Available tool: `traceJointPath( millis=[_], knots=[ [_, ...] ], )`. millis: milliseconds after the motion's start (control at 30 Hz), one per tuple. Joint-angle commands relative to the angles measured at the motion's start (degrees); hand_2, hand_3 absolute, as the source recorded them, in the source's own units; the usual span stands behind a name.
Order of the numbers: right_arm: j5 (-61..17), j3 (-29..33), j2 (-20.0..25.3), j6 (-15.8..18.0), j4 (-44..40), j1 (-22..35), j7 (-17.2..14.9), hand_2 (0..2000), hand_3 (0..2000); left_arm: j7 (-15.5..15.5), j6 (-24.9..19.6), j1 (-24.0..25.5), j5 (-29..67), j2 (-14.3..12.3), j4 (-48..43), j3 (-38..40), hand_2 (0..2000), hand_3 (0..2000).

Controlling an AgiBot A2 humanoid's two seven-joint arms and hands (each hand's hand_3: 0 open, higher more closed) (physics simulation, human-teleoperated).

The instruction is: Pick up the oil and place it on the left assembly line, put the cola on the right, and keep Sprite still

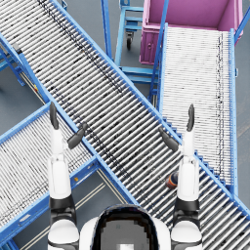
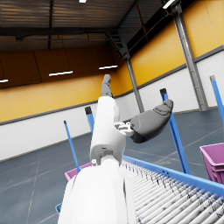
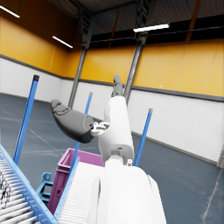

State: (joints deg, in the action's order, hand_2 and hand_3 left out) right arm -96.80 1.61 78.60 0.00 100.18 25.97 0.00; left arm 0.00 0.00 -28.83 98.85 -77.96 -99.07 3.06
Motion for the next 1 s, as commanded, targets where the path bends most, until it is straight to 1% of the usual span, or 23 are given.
traceJointPath(
  millis=[33,133,200,233,267,300,333,367,400,467,500,600,667,733,800,867,900,933,967,1000],
  knots=[
    [-0.1,0.0,0.1,0.0,0.3,0.6,0.0,0,0,0.0,0.0,-1.0,0.1,0.0,-0.1,0.2,0,0],
    [-0.2,0.4,0.2,0.0,0.7,1.0,0.0,0,0,0.0,0.0,-1.3,0.2,-0.2,-0.2,0.3,0,0],
    [-0.2,0.2,0.3,0.0,0.4,0.1,0.0,0,0,0.0,0.0,-1.3,0.2,-0.2,-0.5,0.2,0,0],
    [-0.2,0.2,0.3,0.0,0.4,0.2,0.0,0,0,0.0,0.0,-0.4,0.2,-0.3,-0.1,0.1,0,0],
    [-0.2,0.2,0.3,0.0,0.5,0.2,0.0,0,0,0.0,0.0,-1.6,0.2,-0.3,-0.5,0.5,0,0],
    [-0.2,0.3,0.3,0.0,0.5,0.2,0.0,0,0,0.0,0.0,-0.5,0.2,-0.3,-0.3,0.2,0,0],
    [-0.2,0.8,0.3,0.0,1.0,0.8,0.0,0,0,0.0,0.0,-1.4,0.2,-0.4,-0.8,0.6,0,0],
    [-0.2,0.8,0.4,0.0,1.0,1.0,0.0,0,0,0.0,0.0,-0.6,0.2,-0.4,-0.4,0.3,0,0],
    [-0.2,0.5,0.4,0.0,0.7,0.2,0.0,0,0,0.0,0.0,-0.6,0.2,-0.4,-0.5,0.4,0,0],
    [-0.2,0.7,0.5,0.0,0.7,0.1,0.0,0,0,0.0,0.0,-1.3,0.2,-0.5,-1.2,0.5,0,0],
    [-0.2,1.1,0.5,0.0,1.1,0.2,0.0,0,0,0.0,0.0,-0.6,0.2,-0.5,-0.7,0.5,0,0],
    [-0.2,0.8,0.6,0.0,0.9,-0.3,0.0,0,0,0.0,0.0,-0.9,0.2,-0.6,-1.1,0.6,0,0],
    [-0.2,0.5,0.7,0.0,0.9,0.2,0.0,0,0,0.0,0.0,-0.2,0.2,-0.6,-1.0,0.5,0,0],
    [-0.2,0.2,0.8,0.0,1.0,0.4,0.0,0,0,0.0,0.0,-0.9,0.2,-0.7,-1.5,0.3,0,0],
    [-0.2,0.3,0.9,0.0,0.8,-0.4,0.0,0,0,0.0,0.0,-0.1,0.2,-0.8,-1.2,0.4,0,0],
    [-0.2,0.4,1.0,0.0,0.6,0.4,0.0,0,0,0.0,0.0,-1.1,0.2,-0.8,-1.3,0.2,0,0],
    [-0.2,0.3,1.0,0.0,0.7,-0.4,0.0,0,0,0.0,0.0,-1.1,0.2,-0.9,-1.0,0.1,0,0],
    [-0.2,0.3,1.0,0.0,0.7,0.4,0.0,0,0,0.0,0.0,-0.2,0.2,-0.9,-1.1,0.2,0,0],
    [-0.2,0.6,1.1,0.0,0.8,-0.1,0.0,0,0,0.0,0.0,-1.0,0.2,-0.9,-0.9,0.2,0,0],
    [-0.2,0.5,1.1,0.0,0.6,0.3,0.0,0,0,0.0,0.0,-0.6,0.2,-1.0,-1.5,0.3,0,0]
  ],
)
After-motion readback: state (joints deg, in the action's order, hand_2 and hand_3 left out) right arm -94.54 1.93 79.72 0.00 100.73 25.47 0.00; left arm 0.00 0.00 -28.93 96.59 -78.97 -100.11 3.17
